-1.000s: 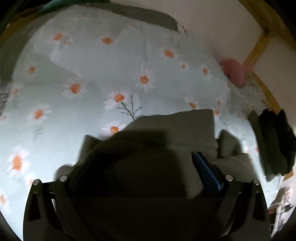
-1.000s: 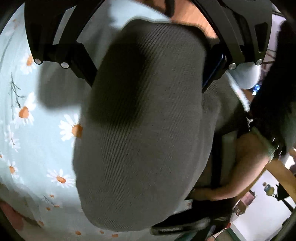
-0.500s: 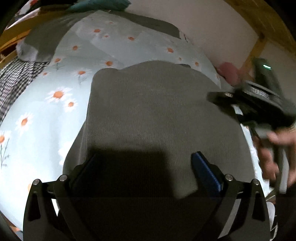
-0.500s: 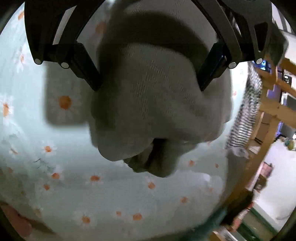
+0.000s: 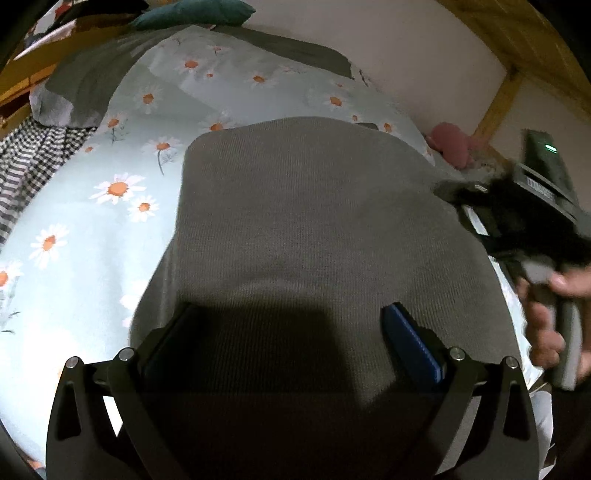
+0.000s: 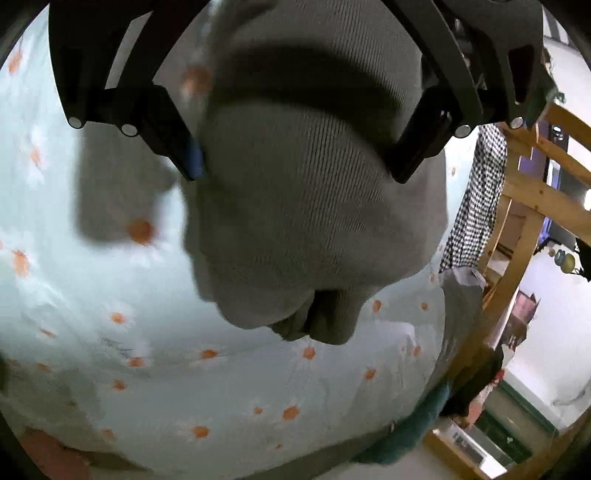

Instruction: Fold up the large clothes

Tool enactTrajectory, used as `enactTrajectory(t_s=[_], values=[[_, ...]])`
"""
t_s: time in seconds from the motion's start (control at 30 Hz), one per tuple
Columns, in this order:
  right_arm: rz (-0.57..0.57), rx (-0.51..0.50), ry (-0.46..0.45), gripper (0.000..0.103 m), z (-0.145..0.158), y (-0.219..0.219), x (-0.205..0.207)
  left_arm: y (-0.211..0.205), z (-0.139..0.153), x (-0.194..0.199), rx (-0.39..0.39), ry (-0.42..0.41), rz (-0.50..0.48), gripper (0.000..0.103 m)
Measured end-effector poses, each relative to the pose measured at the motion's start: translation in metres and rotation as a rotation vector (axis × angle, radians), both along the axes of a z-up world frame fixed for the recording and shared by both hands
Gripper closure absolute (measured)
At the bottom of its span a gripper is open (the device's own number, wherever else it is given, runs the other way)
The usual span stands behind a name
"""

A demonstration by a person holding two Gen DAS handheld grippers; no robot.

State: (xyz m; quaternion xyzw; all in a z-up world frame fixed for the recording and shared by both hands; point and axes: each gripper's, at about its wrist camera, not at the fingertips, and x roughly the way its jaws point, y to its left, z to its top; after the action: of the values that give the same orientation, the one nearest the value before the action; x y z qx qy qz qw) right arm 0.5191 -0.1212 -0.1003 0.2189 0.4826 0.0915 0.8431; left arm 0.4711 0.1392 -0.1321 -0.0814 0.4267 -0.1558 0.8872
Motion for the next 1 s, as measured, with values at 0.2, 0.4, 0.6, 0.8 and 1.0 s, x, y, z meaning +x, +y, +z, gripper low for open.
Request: enactTrajectory(t_s=[0.2,0.4,0.6,0.8,1.0], values=[[0.112,-0.096,0.040,0.003,-0.006,0.021,-0.064,-0.002,0.001,-0.012,0.094,0.019,0.029,0.004],[0.106,0.045,0.080,0.003,-0.045,0.011,-0.076,0.003,-0.007,-0.014,0.091,0.028,0.023,0.004],[0.092,0.233,0.050,0.003,-0.041,-0.021,-0.087,0.014,-0.010,-0.015,0.046,0.059,0.013,0.004],[0.171,0.526,0.139,0.003,-0.081,-0.042,-0.058,0.015,-0.013,-0.020,0.040,0.053,0.019,0.004],[0.252,0.589,0.154,0.002,-0.103,-0.021,-0.040,0.020,-0.017,-0.018,0.003,0.065,0.017,0.004]])
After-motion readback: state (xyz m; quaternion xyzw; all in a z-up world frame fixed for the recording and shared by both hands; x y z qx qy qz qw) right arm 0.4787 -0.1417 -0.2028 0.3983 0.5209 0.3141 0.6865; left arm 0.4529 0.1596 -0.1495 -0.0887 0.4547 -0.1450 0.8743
